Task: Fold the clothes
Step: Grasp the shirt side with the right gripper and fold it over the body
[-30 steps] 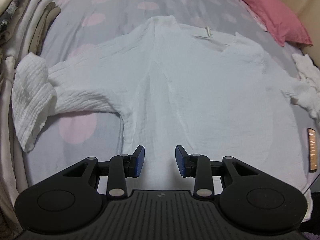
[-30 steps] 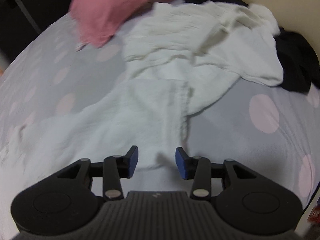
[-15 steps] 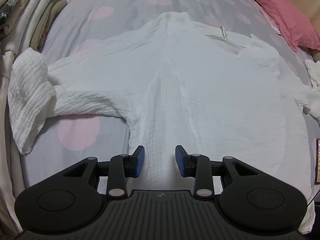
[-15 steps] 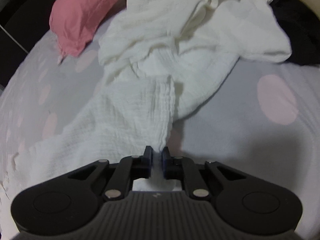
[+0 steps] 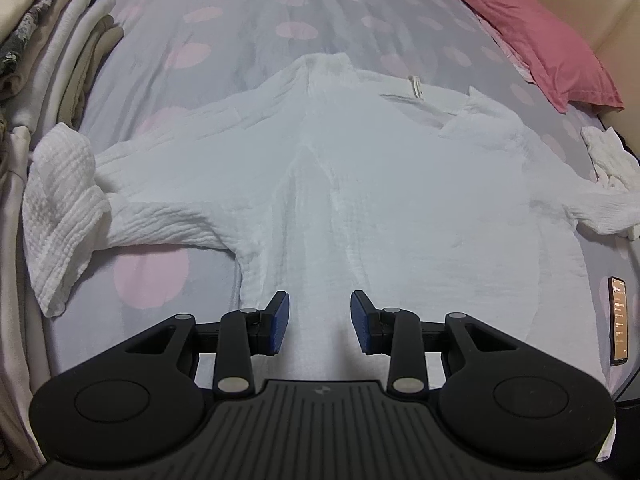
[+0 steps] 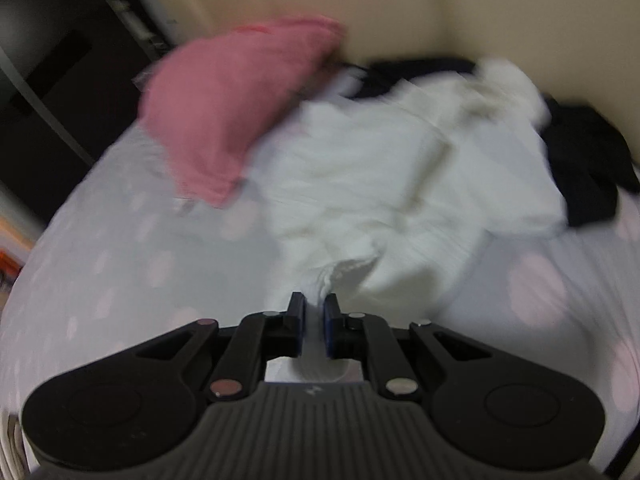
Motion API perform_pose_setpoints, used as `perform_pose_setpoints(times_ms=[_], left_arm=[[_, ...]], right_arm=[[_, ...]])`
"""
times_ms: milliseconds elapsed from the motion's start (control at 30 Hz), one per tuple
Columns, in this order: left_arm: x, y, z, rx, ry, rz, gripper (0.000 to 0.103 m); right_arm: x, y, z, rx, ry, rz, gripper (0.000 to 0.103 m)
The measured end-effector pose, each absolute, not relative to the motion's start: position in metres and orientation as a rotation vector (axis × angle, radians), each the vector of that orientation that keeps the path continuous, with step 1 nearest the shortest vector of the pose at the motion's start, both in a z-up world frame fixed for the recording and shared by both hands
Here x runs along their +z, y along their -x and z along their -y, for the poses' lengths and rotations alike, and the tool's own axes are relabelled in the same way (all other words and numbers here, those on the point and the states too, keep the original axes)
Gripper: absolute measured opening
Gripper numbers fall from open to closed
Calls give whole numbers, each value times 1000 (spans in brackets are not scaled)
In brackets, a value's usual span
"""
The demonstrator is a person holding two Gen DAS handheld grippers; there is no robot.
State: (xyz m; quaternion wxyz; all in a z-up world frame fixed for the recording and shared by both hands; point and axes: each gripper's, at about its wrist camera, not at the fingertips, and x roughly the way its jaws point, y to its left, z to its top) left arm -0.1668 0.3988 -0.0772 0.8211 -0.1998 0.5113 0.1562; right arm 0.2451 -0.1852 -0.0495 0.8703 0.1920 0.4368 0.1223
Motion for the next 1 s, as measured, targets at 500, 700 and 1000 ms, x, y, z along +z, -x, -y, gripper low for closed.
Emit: perform_pose_setpoints(times_ms=[500,700,1000], left_arm=[[-66,177,-415,376,393,-1033,32],[-62,179,-423,385,405,-1017,32],[-59,179,-429,396,422,-993,32]], right_arm=[[87,-152,-68,789,-203,-740,12],[64,-115,-152,906,-147,-800,12],[-34,-82,-223,1012,20,-971,12]])
